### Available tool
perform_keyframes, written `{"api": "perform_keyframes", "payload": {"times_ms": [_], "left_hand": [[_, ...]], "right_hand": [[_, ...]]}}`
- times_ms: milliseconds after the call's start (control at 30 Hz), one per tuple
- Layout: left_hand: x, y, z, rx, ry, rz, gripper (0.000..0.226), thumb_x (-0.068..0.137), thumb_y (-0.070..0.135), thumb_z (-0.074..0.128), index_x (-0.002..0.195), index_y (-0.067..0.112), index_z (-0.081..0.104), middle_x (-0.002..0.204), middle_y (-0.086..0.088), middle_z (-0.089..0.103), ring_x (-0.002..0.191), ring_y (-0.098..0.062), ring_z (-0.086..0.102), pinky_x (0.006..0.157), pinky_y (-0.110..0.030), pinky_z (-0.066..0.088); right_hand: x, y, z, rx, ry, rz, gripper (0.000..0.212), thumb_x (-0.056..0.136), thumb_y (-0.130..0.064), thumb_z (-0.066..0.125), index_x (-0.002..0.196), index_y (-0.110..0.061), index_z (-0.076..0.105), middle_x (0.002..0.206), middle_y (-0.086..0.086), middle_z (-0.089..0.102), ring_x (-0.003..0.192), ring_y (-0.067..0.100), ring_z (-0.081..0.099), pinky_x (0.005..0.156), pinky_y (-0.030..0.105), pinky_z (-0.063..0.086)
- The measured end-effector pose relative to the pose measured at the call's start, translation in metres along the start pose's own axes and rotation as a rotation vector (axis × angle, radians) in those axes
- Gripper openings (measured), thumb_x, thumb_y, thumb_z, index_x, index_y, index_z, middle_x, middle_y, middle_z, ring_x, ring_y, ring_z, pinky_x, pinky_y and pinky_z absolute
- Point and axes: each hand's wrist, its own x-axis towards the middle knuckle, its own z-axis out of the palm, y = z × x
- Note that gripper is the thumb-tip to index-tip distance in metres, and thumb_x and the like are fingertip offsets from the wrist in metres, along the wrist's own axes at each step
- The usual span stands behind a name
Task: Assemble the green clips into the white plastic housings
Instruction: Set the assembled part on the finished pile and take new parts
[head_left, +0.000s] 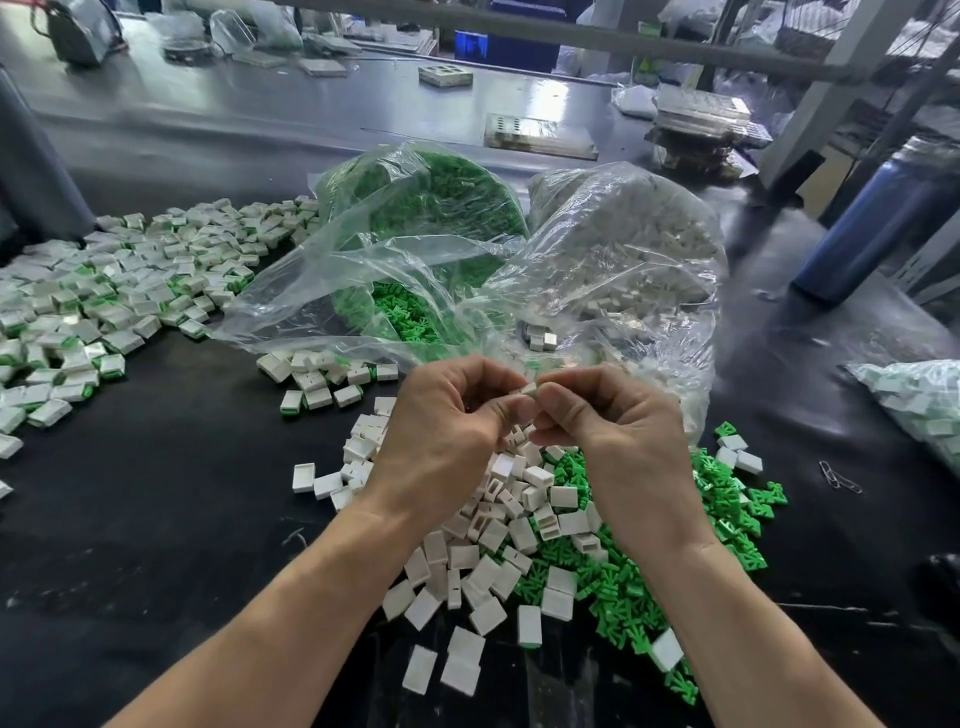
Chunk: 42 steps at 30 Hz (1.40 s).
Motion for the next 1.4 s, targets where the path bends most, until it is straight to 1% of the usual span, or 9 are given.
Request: {"api": "perform_keyframes", "payload": {"times_ms": [200, 333, 433, 533, 667, 833, 1000, 1133, 1400], "left_hand": [[0.0, 0.002, 0.0, -0.001, -0.001, -0.006, 0.008, 0.091, 0.009, 0.076, 0.091, 0.017, 0.073, 0.08, 0.003, 0.074, 0.067, -0.004, 0.066, 0.062, -0.018, 0.054], [0.0, 0.004, 0.001, 0.043, -0.018, 0.02, 0.009, 0.092, 0.016, 0.078, 0.092, 0.023, 0.072, 0.087, 0.006, 0.073, 0.076, -0.005, 0.066, 0.069, -0.019, 0.054], [0.0, 0.006, 0.004, 0.072, -0.024, 0.028, 0.009, 0.089, 0.023, 0.081, 0.093, 0.026, 0.074, 0.107, 0.013, 0.069, 0.096, -0.006, 0.068, 0.08, -0.02, 0.055], [0.001, 0.009, 0.009, 0.06, -0.066, 0.028, 0.009, 0.089, 0.021, 0.081, 0.095, 0.024, 0.075, 0.124, 0.015, 0.062, 0.109, -0.004, 0.065, 0.086, -0.016, 0.053], [0.0, 0.012, 0.018, 0.038, -0.098, 0.031, 0.009, 0.089, 0.014, 0.08, 0.095, 0.018, 0.074, 0.12, 0.011, 0.066, 0.097, -0.009, 0.069, 0.083, -0.02, 0.056], [-0.003, 0.015, 0.021, -0.007, -0.114, 0.048, 0.007, 0.091, 0.006, 0.077, 0.096, 0.004, 0.072, 0.116, -0.001, 0.069, 0.081, -0.015, 0.075, 0.069, -0.026, 0.061], [-0.005, 0.017, 0.025, -0.017, -0.09, 0.058, 0.007, 0.091, 0.005, 0.077, 0.096, 0.003, 0.073, 0.108, 0.0, 0.074, 0.081, -0.011, 0.075, 0.067, -0.024, 0.06], [-0.006, 0.018, 0.027, -0.008, -0.078, 0.067, 0.006, 0.091, 0.006, 0.077, 0.096, 0.006, 0.074, 0.109, 0.003, 0.074, 0.084, -0.012, 0.075, 0.07, -0.026, 0.061], [-0.009, 0.02, 0.026, 0.044, -0.065, 0.114, 0.005, 0.091, 0.008, 0.076, 0.096, 0.008, 0.073, 0.11, 0.006, 0.073, 0.09, -0.01, 0.073, 0.074, -0.021, 0.06]], "right_hand": [[0.003, 0.0, -0.002, 0.111, -0.01, 0.042, 0.017, 0.084, -0.02, 0.075, 0.094, -0.007, 0.079, 0.084, 0.011, 0.078, 0.074, 0.022, 0.073, 0.07, 0.03, 0.064], [0.004, -0.001, -0.003, 0.152, 0.008, 0.075, 0.03, 0.097, -0.04, 0.065, 0.1, -0.014, 0.079, 0.087, 0.02, 0.075, 0.068, 0.024, 0.069, 0.059, 0.031, 0.06], [0.004, 0.0, -0.002, 0.115, -0.012, 0.11, 0.05, 0.106, -0.054, 0.047, 0.093, -0.018, 0.078, 0.077, 0.017, 0.071, 0.057, 0.027, 0.059, 0.044, 0.033, 0.047], [0.003, 0.001, 0.005, 0.055, -0.028, 0.173, 0.065, 0.101, -0.065, 0.04, 0.079, -0.015, 0.076, 0.065, 0.013, 0.064, 0.054, 0.028, 0.05, 0.043, 0.035, 0.037], [0.002, -0.001, 0.011, 0.083, 0.03, 0.223, 0.058, 0.101, -0.055, 0.042, 0.061, -0.025, 0.072, 0.052, 0.001, 0.054, 0.043, 0.015, 0.045, 0.038, 0.028, 0.033], [-0.001, -0.004, 0.015, 0.162, 0.026, 0.193, 0.064, 0.113, -0.034, 0.036, 0.062, -0.035, 0.076, 0.048, -0.01, 0.059, 0.041, 0.0, 0.056, 0.037, 0.015, 0.041], [0.002, 0.0, 0.018, 0.16, 0.07, 0.182, 0.056, 0.112, -0.036, 0.037, 0.076, -0.034, 0.08, 0.068, 0.0, 0.075, 0.062, 0.015, 0.072, 0.047, 0.027, 0.054], [0.004, 0.003, 0.018, 0.234, 0.09, 0.168, 0.055, 0.112, -0.029, 0.036, 0.082, -0.026, 0.082, 0.081, 0.012, 0.079, 0.079, 0.026, 0.079, 0.056, 0.029, 0.06], [0.0, 0.006, 0.023, 0.321, 0.081, 0.082, 0.063, 0.112, -0.023, 0.034, 0.069, -0.026, 0.08, 0.057, 0.0, 0.069, 0.052, 0.009, 0.069, 0.042, 0.02, 0.051]]}}
